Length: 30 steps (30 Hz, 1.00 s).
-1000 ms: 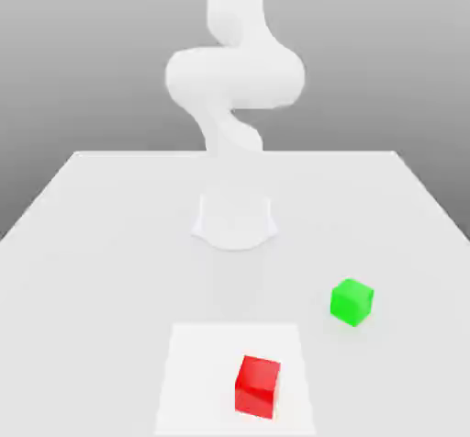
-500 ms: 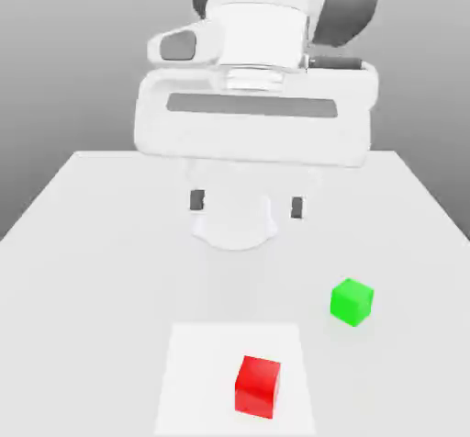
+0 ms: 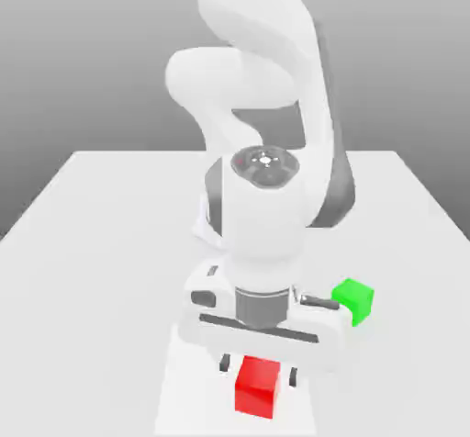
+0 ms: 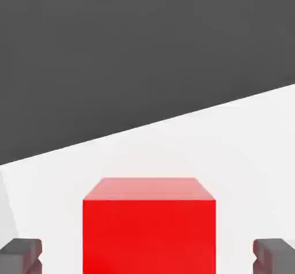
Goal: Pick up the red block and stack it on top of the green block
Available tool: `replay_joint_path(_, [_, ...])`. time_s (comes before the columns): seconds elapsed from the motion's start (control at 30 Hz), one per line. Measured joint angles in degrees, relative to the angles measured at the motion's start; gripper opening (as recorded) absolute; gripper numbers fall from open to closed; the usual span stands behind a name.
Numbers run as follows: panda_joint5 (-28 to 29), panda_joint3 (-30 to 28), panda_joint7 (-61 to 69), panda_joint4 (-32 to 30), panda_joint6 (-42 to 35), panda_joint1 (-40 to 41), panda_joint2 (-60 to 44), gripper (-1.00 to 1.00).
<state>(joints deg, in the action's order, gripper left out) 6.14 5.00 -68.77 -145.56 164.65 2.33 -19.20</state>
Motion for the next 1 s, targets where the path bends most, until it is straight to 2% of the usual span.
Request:
replay_joint_path(0.2, [0.11, 0.02, -0.11, 0.01, 0.12, 0.02, -0.09, -1.0])
replay_joint_path(0.4, [-4.37, 2.58, 2.98, -2.2, -8.51, 0.59, 10.87, -1.0])
replay_joint_path(0.5, [-9.33, 6.22, 5.34, -5.63, -10.23, -3.98, 16.39, -1.0])
replay_joint_path(0.7, [-16.28, 9.3, 7.72, -13.32, -12.15, -13.8, 26.38, -1.0])
replay_joint_path(0.9, [-19.03, 14.29, 7.4, -21.61, -12.29, -20.9, 34.59, -1.0])
replay_joint_path(1.0, [-17.78, 15.97, 6.14, -23.32, -10.76, -21.19, 34.61, -1.0])
